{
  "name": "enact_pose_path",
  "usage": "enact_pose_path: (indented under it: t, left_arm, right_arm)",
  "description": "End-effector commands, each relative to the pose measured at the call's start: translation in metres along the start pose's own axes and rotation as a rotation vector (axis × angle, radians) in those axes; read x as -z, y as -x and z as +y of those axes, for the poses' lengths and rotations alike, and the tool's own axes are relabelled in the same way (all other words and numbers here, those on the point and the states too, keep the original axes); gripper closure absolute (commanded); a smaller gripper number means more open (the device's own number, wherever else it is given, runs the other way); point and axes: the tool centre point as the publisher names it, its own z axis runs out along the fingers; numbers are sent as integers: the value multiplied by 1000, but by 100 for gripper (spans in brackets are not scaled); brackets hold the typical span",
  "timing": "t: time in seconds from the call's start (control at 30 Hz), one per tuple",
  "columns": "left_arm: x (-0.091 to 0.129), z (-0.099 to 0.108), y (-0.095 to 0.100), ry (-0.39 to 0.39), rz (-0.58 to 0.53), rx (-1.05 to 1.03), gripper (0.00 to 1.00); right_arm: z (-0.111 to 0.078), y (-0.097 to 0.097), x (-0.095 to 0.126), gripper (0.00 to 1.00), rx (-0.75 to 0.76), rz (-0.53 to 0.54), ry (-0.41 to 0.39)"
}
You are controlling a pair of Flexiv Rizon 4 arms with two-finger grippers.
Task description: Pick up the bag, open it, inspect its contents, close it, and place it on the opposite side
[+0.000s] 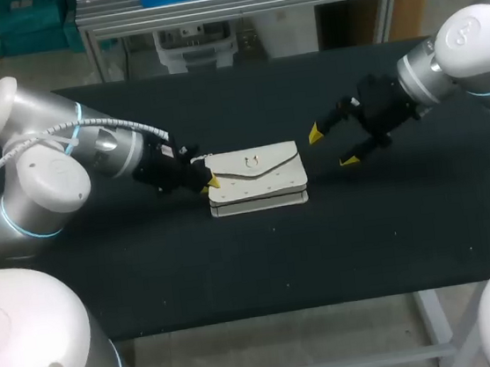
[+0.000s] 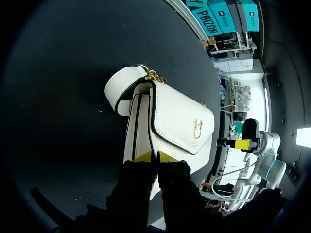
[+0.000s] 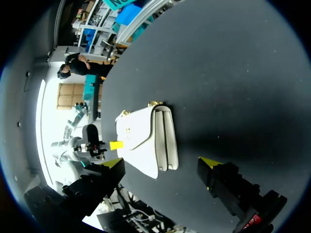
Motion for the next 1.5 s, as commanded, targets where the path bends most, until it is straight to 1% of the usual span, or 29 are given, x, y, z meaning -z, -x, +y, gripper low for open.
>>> enact_pose_path:
  t: [0.03,0.23,0.3,0.37,0.43,0.5,0.53,1.03,1.07,1.1,1.17,1.2,1.27,1.3,1.33,1.37,1.4,1.47,1.5]
  left_arm:
    - [14,-3,3,-20,-25,-1,100]
    - [38,-16,7,-45,-75,-15,100]
    - [49,-21,10,-37,-76,-32,100]
    - [57,-28,13,-46,-92,-43,100]
    - [67,-35,18,-33,-94,-71,100]
    - [73,-41,21,-31,-120,-98,100]
    - [76,-45,24,-8,-139,-111,100]
    - [76,-45,24,-8,-139,-111,100]
    - [77,-51,25,-47,-158,-128,100]
    - [80,-57,28,-51,-150,-158,100]
    - [88,-70,35,-70,-148,-181,100]
    - [93,-77,40,-72,-146,-175,100]
    - [106,-90,48,-93,-134,-199,100]
    - [112,-97,51,-114,-145,-193,100]
    - [117,-102,54,-128,-158,-206,100]
    - [122,-108,57,-136,-139,-214,100]
    - [129,-116,60,-151,-144,-227,100]
    - [137,-129,65,-185,-158,-228,100]
    - [140,-135,66,-183,-157,-244,100]
  right_arm:
    - [0,1,12,0,28,-32,4]
    - [4,10,33,0,88,-102,-1]
    - [6,13,40,0,116,-123,-3]
    - [7,16,47,0,146,-153,-3]
    - [8,19,53,0,187,-181,-7]
    - [10,23,56,0,217,-224,-33]
    - [12,25,58,0,219,-239,-44]
    - [12,25,58,0,219,-239,-44]
    - [14,27,58,0,238,-224,-52]
    - [17,31,60,0,241,-247,-40]
    - [24,39,67,0,252,-268,-43]
    - [27,43,72,0,248,-302,-32]
    - [34,52,82,0,253,-326,-29]
    - [38,58,89,0,247,-356,-14]
    - [41,61,93,0,244,-367,-12]
    - [44,66,97,0,236,-382,-6]
    - [49,71,103,0,229,-396,2]
    - [52,75,107,0,224,-409,7]
    - [56,79,112,0,212,-424,14]
